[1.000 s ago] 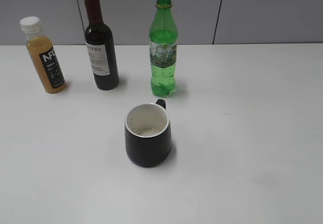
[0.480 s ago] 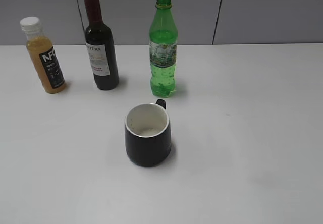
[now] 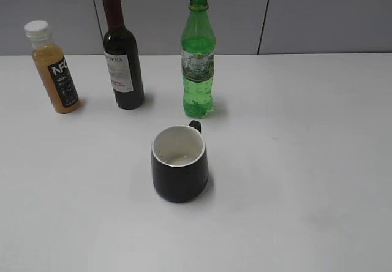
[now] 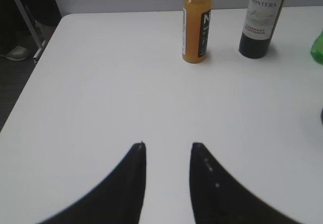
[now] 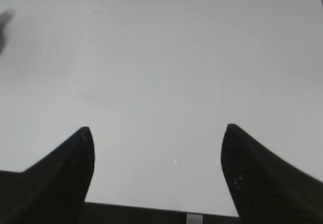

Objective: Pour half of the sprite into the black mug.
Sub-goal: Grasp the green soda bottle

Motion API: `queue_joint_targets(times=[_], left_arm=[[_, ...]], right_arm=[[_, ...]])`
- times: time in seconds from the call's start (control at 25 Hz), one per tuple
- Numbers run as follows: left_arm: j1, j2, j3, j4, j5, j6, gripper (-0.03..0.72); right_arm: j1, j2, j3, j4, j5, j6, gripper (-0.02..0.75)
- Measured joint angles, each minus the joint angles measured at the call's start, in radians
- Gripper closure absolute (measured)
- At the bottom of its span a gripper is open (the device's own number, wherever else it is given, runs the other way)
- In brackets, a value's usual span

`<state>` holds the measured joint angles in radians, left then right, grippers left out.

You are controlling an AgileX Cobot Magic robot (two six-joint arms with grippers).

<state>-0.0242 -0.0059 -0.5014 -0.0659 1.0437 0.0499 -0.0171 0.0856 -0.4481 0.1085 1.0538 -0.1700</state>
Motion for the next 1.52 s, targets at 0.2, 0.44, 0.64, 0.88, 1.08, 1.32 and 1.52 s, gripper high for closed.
queue_joint_targets(times=[0.2, 0.44, 0.64, 0.88, 1.08, 1.32, 1.52], left_arm=[[0.0, 0.0, 0.0, 0.0, 0.0, 0.0, 0.452], [0.0, 0.0, 0.0, 0.0, 0.0, 0.0, 0.452], [0.0, 0.0, 0.0, 0.0, 0.0, 0.0, 0.452], [0.0, 0.0, 0.0, 0.0, 0.0, 0.0, 0.452], [0.0, 0.0, 0.0, 0.0, 0.0, 0.0, 0.452], [0.0, 0.0, 0.0, 0.0, 0.0, 0.0, 0.452], [0.0, 0.0, 0.0, 0.0, 0.0, 0.0, 0.452]], right_arm=[[0.0, -0.086, 0.0, 0.0, -0.005, 0.001, 0.146], [0.0, -0.09, 0.023, 0.017, -0.082, 0.003, 0.146], [0.0, -0.09, 0.031, 0.032, -0.095, 0.003, 0.146], [0.0, -0.09, 0.031, 0.035, -0.1, 0.004, 0.146], [0.0, -0.09, 0.031, 0.037, -0.101, 0.004, 0.146], [0.016, -0.09, 0.032, 0.05, -0.103, 0.005, 0.146], [0.043, -0.09, 0.032, 0.051, -0.104, 0.005, 0.146]])
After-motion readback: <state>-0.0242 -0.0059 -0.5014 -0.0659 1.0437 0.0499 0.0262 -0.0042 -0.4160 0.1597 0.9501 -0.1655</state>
